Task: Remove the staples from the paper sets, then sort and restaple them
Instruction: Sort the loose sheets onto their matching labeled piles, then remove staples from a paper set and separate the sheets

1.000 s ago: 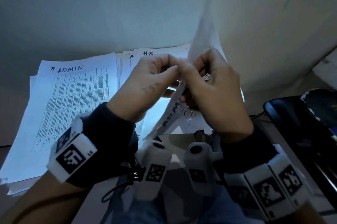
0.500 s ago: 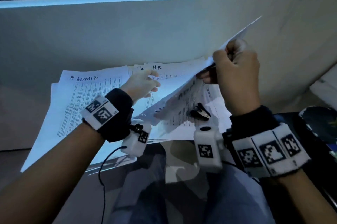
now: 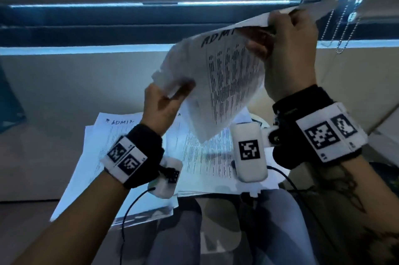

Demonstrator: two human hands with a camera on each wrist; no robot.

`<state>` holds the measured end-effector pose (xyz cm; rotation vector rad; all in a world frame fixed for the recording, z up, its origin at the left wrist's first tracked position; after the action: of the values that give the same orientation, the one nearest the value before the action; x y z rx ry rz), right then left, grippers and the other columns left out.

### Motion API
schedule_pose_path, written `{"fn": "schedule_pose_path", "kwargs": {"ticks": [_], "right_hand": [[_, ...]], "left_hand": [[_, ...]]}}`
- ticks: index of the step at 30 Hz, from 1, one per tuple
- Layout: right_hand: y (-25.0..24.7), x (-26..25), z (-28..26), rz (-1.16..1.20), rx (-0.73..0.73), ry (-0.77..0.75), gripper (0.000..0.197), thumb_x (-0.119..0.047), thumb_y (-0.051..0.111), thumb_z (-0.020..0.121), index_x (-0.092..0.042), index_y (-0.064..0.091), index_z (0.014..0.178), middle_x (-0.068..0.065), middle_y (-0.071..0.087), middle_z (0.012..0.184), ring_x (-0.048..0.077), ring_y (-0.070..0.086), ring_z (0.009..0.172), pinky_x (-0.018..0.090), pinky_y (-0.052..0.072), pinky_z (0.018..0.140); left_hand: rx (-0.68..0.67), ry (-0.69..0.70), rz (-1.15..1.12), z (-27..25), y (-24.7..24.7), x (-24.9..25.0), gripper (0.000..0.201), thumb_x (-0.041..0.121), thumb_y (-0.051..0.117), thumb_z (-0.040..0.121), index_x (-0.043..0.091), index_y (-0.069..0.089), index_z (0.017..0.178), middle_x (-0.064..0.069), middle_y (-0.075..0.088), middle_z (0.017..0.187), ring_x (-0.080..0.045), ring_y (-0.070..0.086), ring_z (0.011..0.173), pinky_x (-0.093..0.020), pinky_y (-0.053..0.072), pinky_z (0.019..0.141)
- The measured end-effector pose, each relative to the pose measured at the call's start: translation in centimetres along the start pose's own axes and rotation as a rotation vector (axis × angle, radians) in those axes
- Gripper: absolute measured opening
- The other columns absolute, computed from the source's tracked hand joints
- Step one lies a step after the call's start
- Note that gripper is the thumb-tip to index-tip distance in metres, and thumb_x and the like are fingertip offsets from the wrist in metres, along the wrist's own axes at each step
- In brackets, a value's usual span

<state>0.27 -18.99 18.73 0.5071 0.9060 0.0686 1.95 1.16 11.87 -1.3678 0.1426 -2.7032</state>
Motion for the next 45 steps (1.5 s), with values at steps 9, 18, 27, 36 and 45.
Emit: {"fn": "schedule_pose_path", "kwargs": {"ticks": [9, 18, 27, 36, 45], "right_hand": [[-2.9, 4.5, -1.3, -0.799, -0.12, -0.033, 0.089, -0.042, 0.079, 0.065, -0.014, 0.028, 0.132, 0.008, 0.035, 0.133, 0.019, 0.036, 0.125, 0.026, 0.029, 0.103], [-1.1, 18.6, -11.0, -0.645, -0.599, 0.8, 0.047, -0.021, 0.064, 0.086, -0.005, 0.042, 0.125, 0.008, 0.064, 0.099, 0.016, 0.061, 0.083, 0.026, 0.048, 0.069], [-12.6, 19.7, -11.7, -1.733, -0.847, 0.628, 0.058, -0.05, 0.059, 0.084, -0.011, 0.038, 0.123, 0.013, 0.031, 0.141, 0.029, 0.03, 0.13, 0.043, 0.036, 0.098], [-13.0, 21.0, -11.7, -1.501, -0.564, 0.561, 0.035, -0.037, 0.054, 0.092, -0.006, 0.042, 0.104, 0.013, 0.043, 0.108, 0.029, 0.044, 0.101, 0.033, 0.036, 0.078], [-13.6, 21.5, -13.0, -1.321, -0.439, 0.538, 0.032, -0.04, 0.047, 0.091, -0.01, 0.04, 0.097, 0.009, 0.048, 0.099, 0.024, 0.047, 0.085, 0.031, 0.032, 0.068]], "left_hand": [[0.12, -0.238, 0.083, 4.3, -9.9, 0.7, 0.014, 0.01, 0.066, 0.083, 0.018, 0.057, 0.075, 0.017, 0.061, 0.046, 0.005, 0.053, 0.043, -0.016, 0.042, 0.046], [0.075, -0.801, 0.628, 1.3, -18.8, -12.8, 0.024, 0.005, 0.063, 0.086, -0.012, 0.058, 0.102, -0.018, 0.054, 0.096, -0.024, 0.05, 0.082, -0.025, 0.036, 0.053], [0.028, -0.99, 1.082, -1.0, -18.8, -19.8, 0.07, 0.02, 0.067, 0.083, -0.003, 0.027, 0.136, -0.027, 0.042, 0.134, -0.041, 0.041, 0.122, -0.047, 0.038, 0.094], [-0.44, -0.685, 1.16, 3.5, -1.1, -18.3, 0.037, 0.031, 0.057, 0.087, 0.007, 0.051, 0.115, -0.016, 0.052, 0.118, -0.03, 0.049, 0.109, -0.036, 0.044, 0.083], [-0.538, -0.893, 0.86, 1.8, 6.4, -22.2, 0.051, 0.023, 0.064, 0.088, 0.009, 0.045, 0.134, -0.011, 0.05, 0.137, -0.027, 0.053, 0.12, -0.036, 0.045, 0.096]]}}
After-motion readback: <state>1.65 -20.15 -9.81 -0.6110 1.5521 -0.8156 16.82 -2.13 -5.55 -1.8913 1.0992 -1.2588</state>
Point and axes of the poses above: each hand's wrist, its own z-axis towards the middle knuckle, its own y-axis out of the palm, x = y × z, the point moved 7 cm from there along z, towards the middle knuckle
